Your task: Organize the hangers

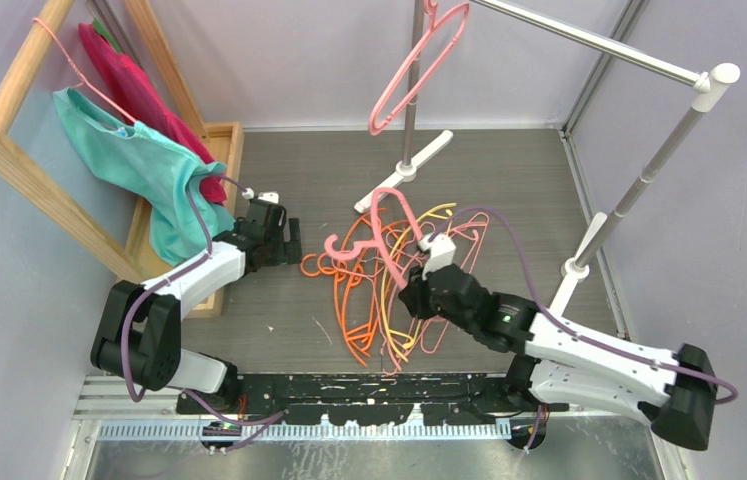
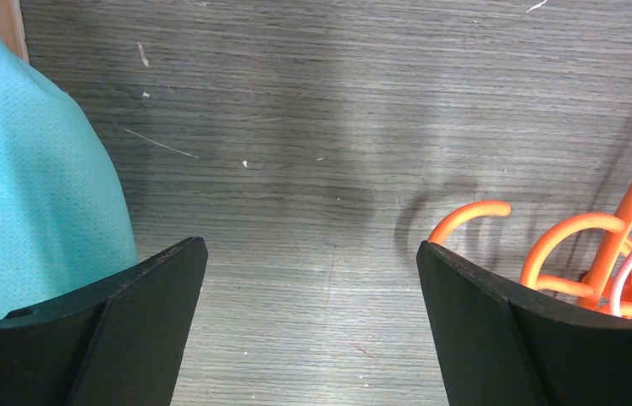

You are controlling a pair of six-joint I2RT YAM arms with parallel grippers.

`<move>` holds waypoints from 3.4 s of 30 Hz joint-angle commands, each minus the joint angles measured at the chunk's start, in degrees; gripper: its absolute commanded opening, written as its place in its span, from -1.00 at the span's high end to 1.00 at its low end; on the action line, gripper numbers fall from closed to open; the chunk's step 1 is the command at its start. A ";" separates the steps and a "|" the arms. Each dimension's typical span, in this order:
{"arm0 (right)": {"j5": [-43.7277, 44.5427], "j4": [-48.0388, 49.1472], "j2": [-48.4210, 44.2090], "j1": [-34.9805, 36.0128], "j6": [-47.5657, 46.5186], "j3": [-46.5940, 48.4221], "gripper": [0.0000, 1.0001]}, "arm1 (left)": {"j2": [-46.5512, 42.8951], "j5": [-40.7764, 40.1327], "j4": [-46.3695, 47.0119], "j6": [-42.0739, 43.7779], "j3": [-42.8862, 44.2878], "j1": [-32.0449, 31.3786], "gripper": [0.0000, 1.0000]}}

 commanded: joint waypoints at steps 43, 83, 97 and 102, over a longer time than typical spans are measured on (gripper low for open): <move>4.50 58.44 21.33 -32.11 11.80 21.68 0.98 | 0.25 0.48 2.77 -0.52 1.49 -0.01 -0.96; -0.96 47.70 38.86 -32.24 16.00 33.66 -0.31 | 2.99 0.09 2.33 0.29 2.48 -0.04 -0.96; -5.26 36.04 18.27 -28.05 3.02 14.63 -0.62 | 4.40 0.21 2.41 0.21 2.44 -0.02 -0.96; -3.86 29.47 7.21 -25.65 0.23 7.61 -0.64 | 5.15 0.15 2.49 0.23 3.05 0.03 -0.96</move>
